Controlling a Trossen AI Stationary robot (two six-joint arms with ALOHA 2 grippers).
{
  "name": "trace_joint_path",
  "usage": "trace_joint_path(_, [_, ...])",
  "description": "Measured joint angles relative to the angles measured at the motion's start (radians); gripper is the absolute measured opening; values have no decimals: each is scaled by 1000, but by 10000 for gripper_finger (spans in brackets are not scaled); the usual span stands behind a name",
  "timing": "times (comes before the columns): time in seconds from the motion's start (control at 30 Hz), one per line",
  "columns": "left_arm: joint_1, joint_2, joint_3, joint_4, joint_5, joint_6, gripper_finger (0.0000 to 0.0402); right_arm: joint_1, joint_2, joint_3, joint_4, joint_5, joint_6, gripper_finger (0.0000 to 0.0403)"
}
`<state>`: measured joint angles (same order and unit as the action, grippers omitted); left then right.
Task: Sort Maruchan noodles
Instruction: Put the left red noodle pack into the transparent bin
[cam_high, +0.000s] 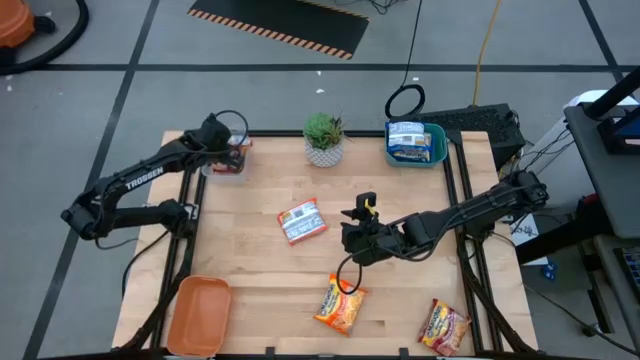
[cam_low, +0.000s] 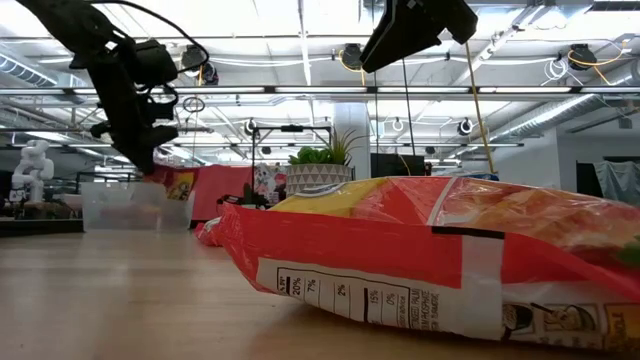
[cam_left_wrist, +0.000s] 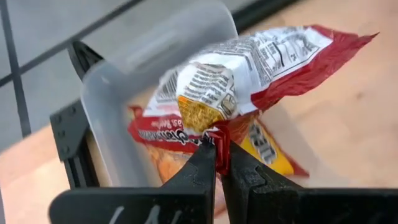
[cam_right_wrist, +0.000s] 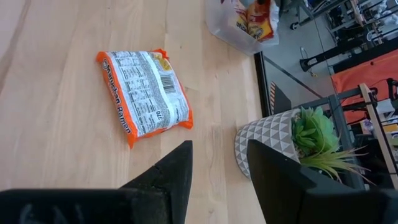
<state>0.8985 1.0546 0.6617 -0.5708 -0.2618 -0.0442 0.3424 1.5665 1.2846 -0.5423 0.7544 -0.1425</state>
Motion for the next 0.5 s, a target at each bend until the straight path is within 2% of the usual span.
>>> trace_joint_path(0.27, [-52, -1, 0, -147, -73, -21, 15, 0, 0, 0, 0, 0, 0, 146])
trace_joint_path(0.5, [-90, -2, 0, -161, -80, -82, 15, 0, 0, 0, 0, 0, -2, 146])
